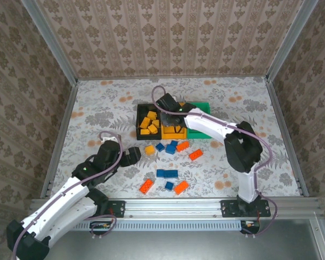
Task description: Sort the legos into containers by color
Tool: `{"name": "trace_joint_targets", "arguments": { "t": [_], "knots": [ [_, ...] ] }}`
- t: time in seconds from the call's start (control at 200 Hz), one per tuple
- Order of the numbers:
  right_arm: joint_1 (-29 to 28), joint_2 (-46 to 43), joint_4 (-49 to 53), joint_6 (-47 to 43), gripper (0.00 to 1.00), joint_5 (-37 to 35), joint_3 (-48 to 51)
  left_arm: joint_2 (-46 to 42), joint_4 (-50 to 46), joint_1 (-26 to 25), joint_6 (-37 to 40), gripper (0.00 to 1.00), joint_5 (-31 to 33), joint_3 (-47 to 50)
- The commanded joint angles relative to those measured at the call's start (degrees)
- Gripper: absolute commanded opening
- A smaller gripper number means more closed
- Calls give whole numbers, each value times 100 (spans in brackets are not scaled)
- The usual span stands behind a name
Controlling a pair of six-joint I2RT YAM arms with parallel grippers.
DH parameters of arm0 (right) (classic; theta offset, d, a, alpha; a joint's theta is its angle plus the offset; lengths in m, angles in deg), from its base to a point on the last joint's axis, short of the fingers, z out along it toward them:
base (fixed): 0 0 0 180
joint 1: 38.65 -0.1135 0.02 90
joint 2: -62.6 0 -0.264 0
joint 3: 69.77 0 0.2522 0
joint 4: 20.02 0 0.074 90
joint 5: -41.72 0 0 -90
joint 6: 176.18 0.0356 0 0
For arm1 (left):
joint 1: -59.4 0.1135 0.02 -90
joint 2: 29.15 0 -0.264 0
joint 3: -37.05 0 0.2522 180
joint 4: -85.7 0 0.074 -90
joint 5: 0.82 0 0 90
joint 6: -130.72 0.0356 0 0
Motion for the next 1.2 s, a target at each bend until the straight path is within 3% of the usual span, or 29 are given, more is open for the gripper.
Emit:
{"name": "trace_joint_targets", "arguments": {
  "t": [0.0,0.31,0.495,0.76,0.96,1.195],
  "knots": [
    [97,293,482,132,36,-237,-497,-61,-240,54,26,100,-127,32],
    [130,100,471,151,67,-69,-600,170,-106,53,199,100,-379,-24],
    [48,-845,95,256,71,92,459,766,235,-72,481,97,-890,-199],
    [-108,-2350,-292,332,75,591,2364,2071,300,-1214,734,95,-471,-752],
    [-876,-3282,-176,-185,77,1042,3440,1693,132,-1174,539,100,-74,-710],
    [-2167,-3482,16,-313,77,1606,3842,748,-413,-579,514,100,69,-659]
  ]
}}
